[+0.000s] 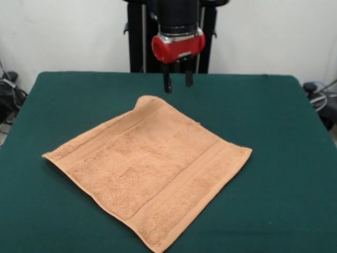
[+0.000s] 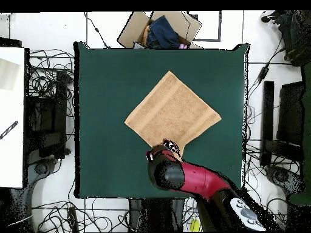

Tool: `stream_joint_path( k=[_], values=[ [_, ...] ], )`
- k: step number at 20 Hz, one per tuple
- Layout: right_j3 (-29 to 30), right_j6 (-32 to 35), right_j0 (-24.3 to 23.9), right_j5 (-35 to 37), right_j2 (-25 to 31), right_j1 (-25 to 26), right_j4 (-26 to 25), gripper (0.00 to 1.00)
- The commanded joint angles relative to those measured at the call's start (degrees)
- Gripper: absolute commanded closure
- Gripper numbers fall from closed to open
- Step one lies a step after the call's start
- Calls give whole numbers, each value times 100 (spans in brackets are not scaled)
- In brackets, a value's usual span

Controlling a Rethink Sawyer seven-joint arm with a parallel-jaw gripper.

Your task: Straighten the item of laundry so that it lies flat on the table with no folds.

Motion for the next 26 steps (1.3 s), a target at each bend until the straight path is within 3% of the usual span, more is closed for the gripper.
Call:
stream_joint_path(
  k=[1,6,12,18,26],
  values=[
    [-919,1558,518,815,-211,438,678,0],
    [-854,1340,259,1066,-120,519,714,0],
    [-652,989,-433,1114,213,747,442,0],
    [-566,1063,-79,741,-431,718,69,0],
    [-314,1320,339,200,-751,557,-133,0]
  ],
)
